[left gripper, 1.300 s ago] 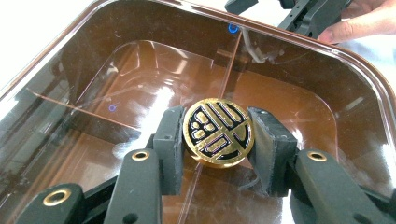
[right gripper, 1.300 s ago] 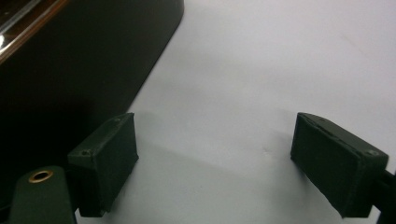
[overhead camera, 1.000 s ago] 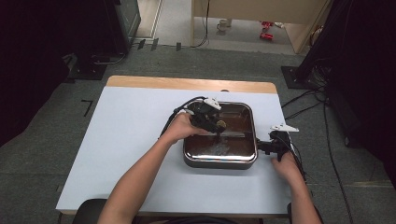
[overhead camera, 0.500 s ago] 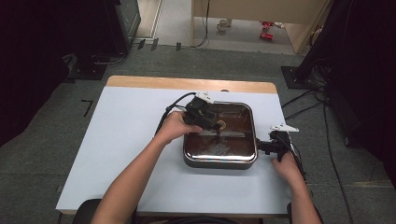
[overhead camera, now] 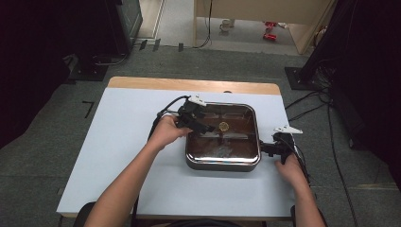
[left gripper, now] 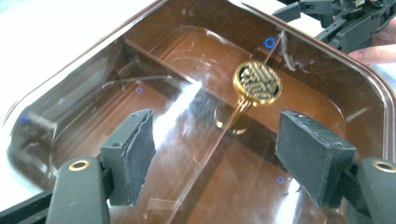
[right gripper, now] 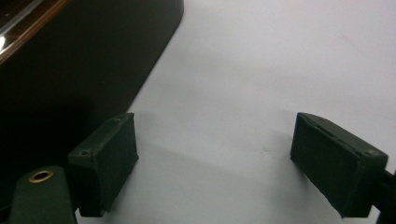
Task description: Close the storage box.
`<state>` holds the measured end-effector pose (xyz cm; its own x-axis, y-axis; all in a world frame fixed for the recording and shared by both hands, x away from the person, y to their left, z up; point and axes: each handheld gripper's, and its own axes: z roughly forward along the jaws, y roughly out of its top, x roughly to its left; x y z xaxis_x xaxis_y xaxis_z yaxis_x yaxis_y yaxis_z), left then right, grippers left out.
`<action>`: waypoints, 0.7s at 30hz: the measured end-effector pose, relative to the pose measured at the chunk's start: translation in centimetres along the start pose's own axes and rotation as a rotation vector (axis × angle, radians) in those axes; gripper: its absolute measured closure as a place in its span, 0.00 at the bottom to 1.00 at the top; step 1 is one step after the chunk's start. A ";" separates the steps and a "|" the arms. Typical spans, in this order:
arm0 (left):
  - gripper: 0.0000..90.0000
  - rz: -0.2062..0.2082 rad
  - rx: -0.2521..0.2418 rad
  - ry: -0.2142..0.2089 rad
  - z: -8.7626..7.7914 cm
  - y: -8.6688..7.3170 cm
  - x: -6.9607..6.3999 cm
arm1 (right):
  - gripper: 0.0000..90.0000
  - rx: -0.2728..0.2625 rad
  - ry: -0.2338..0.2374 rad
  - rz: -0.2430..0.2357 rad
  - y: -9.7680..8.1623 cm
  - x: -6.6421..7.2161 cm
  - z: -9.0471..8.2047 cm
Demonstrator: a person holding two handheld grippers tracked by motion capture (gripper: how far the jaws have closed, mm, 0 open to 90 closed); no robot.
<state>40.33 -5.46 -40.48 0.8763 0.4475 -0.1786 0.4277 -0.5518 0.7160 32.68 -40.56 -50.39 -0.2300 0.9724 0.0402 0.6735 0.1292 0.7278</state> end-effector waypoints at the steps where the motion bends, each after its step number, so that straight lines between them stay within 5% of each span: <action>1: 0.31 -0.012 0.004 -0.003 -0.2 -0.2 0.1 | 0.16 0.000 0.000 -0.001 0.0 0.0 0.0; 6: 0.30 -0.062 0.010 0.035 -1.7 -1.5 0.1 | 0.16 -0.001 0.000 -0.003 0.0 0.0 0.0; 21: 0.30 -0.065 -0.039 0.134 -5.0 -4.7 0.3 | 0.16 -0.001 0.000 0.000 0.0 0.0 0.0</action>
<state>37.46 0.77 -40.53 0.8087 0.5725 -0.1354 0.4710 -0.4922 0.7320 32.69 -40.57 -50.39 -0.2302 0.9723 0.0398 0.6728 0.1295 0.7284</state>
